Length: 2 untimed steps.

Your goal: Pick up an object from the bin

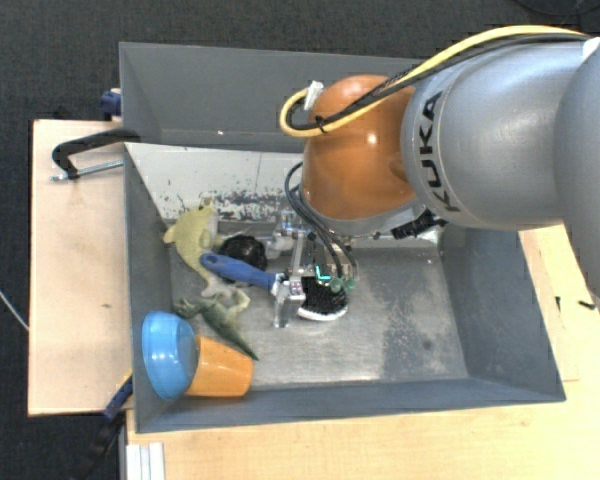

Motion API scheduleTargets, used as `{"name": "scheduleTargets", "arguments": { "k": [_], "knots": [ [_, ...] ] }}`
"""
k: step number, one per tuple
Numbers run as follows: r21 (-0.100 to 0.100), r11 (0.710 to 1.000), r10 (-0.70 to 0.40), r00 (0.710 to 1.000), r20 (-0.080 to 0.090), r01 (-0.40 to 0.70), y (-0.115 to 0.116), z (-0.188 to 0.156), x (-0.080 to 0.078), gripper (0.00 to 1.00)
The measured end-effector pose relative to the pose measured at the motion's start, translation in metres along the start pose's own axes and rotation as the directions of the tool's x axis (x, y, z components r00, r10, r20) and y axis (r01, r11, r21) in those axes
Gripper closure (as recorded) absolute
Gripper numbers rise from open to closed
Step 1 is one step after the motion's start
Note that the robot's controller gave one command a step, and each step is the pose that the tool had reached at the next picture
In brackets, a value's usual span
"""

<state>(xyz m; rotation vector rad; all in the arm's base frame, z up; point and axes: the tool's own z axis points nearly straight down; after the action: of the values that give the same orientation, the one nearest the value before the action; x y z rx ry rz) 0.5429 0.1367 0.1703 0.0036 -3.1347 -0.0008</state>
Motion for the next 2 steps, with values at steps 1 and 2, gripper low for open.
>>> {"name": "scheduleTargets", "arguments": {
  "k": [1,2],
  "knots": [
    [-0.004,1.0,0.021,1.0,0.012,-0.021,-0.0406,0.0994,-0.0287,0.0],
    [-0.005,1.0,0.018,1.0,0.02,-0.018,-0.0389,0.0943,-0.0309,1.0]
  ]
}}
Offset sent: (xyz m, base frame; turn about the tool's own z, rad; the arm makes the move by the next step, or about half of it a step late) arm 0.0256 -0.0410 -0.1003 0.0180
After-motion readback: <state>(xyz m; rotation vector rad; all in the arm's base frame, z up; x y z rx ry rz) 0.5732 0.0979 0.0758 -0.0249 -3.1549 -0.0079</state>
